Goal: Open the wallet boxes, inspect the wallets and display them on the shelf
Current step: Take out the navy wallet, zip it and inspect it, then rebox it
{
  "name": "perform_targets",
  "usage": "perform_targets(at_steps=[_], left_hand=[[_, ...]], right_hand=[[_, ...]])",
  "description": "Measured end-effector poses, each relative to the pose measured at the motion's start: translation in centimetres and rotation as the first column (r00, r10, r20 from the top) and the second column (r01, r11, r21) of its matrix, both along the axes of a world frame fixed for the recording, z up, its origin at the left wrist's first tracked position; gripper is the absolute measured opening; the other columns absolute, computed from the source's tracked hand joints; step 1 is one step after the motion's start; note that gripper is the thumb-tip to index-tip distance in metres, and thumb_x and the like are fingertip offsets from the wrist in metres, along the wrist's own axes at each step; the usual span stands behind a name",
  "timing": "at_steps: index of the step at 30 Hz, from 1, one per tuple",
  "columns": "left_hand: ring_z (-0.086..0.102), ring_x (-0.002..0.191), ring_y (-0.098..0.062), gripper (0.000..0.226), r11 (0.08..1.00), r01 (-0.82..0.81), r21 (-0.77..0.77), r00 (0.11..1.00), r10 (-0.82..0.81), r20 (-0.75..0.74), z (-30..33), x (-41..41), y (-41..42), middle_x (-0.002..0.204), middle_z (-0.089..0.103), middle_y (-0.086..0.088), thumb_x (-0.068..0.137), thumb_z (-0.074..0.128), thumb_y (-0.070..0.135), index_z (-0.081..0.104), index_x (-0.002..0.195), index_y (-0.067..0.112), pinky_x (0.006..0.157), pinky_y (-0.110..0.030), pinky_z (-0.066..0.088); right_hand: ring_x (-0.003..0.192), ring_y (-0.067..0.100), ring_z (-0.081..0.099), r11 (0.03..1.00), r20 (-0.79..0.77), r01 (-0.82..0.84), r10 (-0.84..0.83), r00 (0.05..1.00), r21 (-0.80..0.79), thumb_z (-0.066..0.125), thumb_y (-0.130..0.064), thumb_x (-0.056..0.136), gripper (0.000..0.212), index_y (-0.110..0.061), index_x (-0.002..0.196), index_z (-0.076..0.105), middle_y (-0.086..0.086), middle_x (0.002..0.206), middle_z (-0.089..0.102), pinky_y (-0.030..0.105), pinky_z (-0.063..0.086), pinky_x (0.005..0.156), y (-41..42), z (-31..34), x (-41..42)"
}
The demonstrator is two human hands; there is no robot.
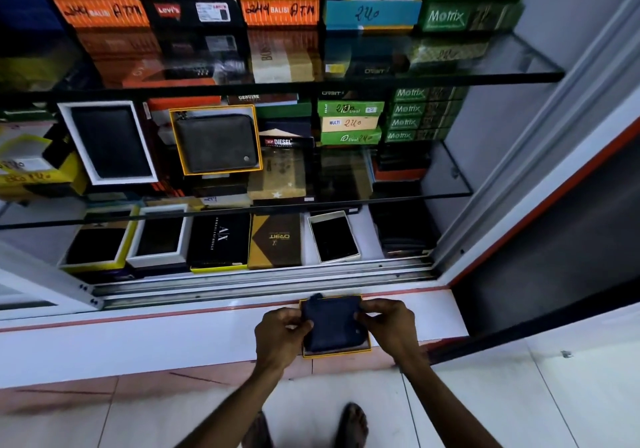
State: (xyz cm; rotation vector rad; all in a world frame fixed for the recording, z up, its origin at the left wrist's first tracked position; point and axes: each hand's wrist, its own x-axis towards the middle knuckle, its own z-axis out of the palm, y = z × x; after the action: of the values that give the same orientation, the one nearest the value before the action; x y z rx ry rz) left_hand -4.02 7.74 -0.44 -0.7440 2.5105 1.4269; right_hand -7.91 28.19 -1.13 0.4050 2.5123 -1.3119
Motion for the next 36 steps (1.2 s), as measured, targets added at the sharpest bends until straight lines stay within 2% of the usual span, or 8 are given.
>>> perform_targets(at_steps=[3,10,16,20,27,31,34,36], left_hand=[[0.067,0.096,-0.023,0.033,0.999,-0.034,0.004,0.997,0.034,0.073,-0.4,0.0,0.1,0.095,0.067,0.003,0.076,0.079,0.033,0.069,0.101,0.014,0.086,-0.027,0.046],[0.075,0.081,-0.022,0.012,0.979,-0.058,0.195,0.997,0.048,0.058,1.8,0.4,-0.9,0.083,0.079,0.002,0.061,0.08,0.033,0.073,0.07,0.028,0.08,-0.049,0.06],[0.075,0.085,-0.02,0.034,0.957,-0.102,0.273,0.971,0.156,-0.183,10.5,-0.4,-2.7,0.087,0.08,0.004,0.057,0.082,0.029,0.077,0.09,0.023,0.078,-0.046,0.061],[0.074,0.08,-0.02,0.029,0.958,-0.065,0.279,0.905,0.175,-0.387,16.6,-2.4,-3.4,0.087,0.079,0.0,0.07,0.083,0.007,0.075,0.095,0.02,0.076,-0.035,0.058],[0.069,0.072,0.0,0.035,0.987,-0.035,0.155,0.778,0.125,-0.615,22.6,-8.7,-3.1,0.09,0.072,0.016,0.075,0.08,0.011,0.068,0.103,0.028,0.061,-0.009,0.053],[0.065,0.066,0.011,0.038,0.997,-0.05,0.055,0.777,0.073,-0.626,22.3,-12.8,-2.5,0.092,0.073,0.013,0.077,0.077,0.006,0.069,0.109,0.025,0.058,-0.002,0.049],[0.062,0.082,0.006,0.044,1.0,-0.025,0.007,0.826,0.025,-0.563,20.9,-15.4,-2.2,0.109,0.073,0.007,0.079,0.075,0.009,0.065,0.119,0.021,0.066,-0.003,0.047],[0.065,0.093,-0.005,0.046,1.0,-0.012,-0.002,0.845,0.009,-0.535,20.2,-16.5,-2.1,0.116,0.072,0.004,0.079,0.076,0.01,0.063,0.122,0.021,0.077,-0.012,0.051]], right_hand=[[0.092,0.02,0.071,1.0,0.038,0.023,-0.023,0.999,0.011,0.083,-0.03,0.072,0.038,-0.012,0.104,0.074,0.004,0.097,0.077,0.022,0.051,0.082,-0.1,-0.5,-0.1],[0.078,0.012,0.075,0.997,0.004,0.026,-0.026,1.0,-0.077,0.081,-0.024,0.072,0.015,-0.021,0.086,0.08,-0.007,0.09,0.08,0.04,0.062,0.082,0.3,1.8,0.3],[0.062,0.005,0.073,0.948,-0.175,0.069,-0.128,0.976,-0.312,0.085,-0.015,0.072,0.016,-0.02,0.085,0.08,-0.004,0.081,0.08,0.031,0.064,0.064,-0.4,11.1,-0.1],[0.074,0.011,0.071,0.892,-0.339,-0.003,-0.169,0.925,-0.452,0.086,-0.014,0.07,0.026,-0.017,0.095,0.079,0.001,0.087,0.081,0.031,0.06,0.071,-1.3,16.8,-2.4],[0.073,0.002,0.071,0.85,-0.488,-0.077,-0.222,0.844,-0.52,0.079,-0.001,0.076,0.029,-0.015,0.1,0.075,-0.002,0.087,0.078,0.02,0.059,0.073,-3.3,21.4,-10.0],[0.076,0.002,0.072,0.903,-0.53,-0.028,-0.226,0.817,-0.429,0.081,-0.006,0.075,0.029,-0.023,0.098,0.076,-0.001,0.093,0.078,0.032,0.062,0.081,-4.3,20.6,-14.6],[0.065,-0.015,0.065,0.927,-0.548,0.041,-0.255,0.797,-0.373,0.081,-0.009,0.076,0.03,-0.013,0.105,0.076,-0.002,0.098,0.076,0.01,0.058,0.07,-4.9,19.6,-16.7],[0.071,-0.009,0.067,0.935,-0.547,0.062,-0.257,0.797,-0.349,0.08,-0.009,0.077,0.033,-0.008,0.109,0.074,0.0,0.1,0.075,0.004,0.053,0.066,-5.2,19.2,-17.7]])
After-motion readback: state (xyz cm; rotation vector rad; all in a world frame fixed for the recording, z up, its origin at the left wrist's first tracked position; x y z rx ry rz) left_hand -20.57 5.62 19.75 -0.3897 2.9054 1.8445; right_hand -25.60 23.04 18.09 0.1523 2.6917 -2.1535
